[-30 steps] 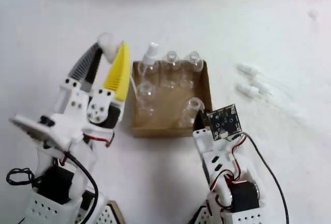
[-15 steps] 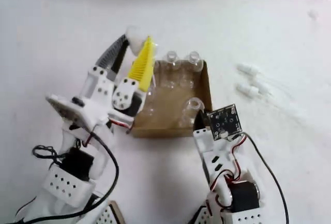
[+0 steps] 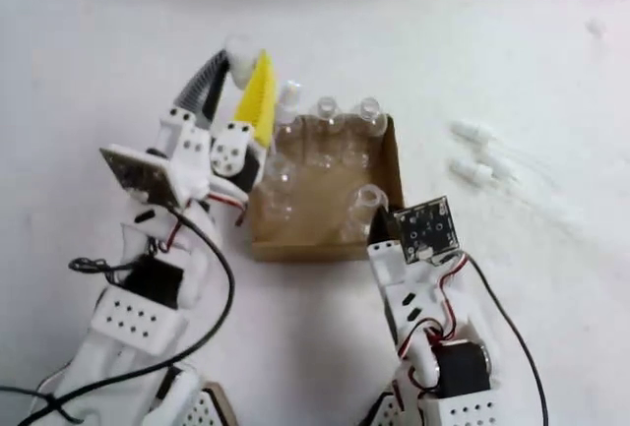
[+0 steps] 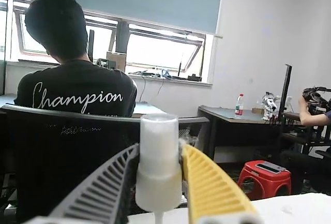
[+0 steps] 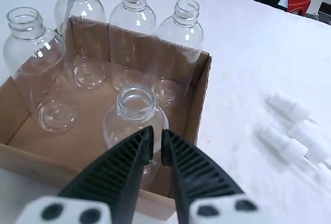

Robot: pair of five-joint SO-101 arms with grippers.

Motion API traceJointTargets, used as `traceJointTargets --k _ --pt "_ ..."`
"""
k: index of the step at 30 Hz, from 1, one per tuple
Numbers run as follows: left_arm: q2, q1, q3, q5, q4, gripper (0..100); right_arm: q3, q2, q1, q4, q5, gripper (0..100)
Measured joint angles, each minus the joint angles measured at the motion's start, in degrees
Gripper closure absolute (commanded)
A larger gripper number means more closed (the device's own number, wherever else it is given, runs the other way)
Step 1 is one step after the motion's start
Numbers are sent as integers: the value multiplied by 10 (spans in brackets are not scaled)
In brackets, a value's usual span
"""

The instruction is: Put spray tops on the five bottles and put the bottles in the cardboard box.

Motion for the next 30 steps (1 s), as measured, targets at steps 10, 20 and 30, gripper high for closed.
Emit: traceJointTargets --k 10,20,30 --pt "25 11 0 0 -7 978 0 0 0 0 0 982" --pt "25 11 48 0 -9 978 0 0 0 0 0 982" --pt "25 11 100 0 -11 978 0 0 0 0 0 982"
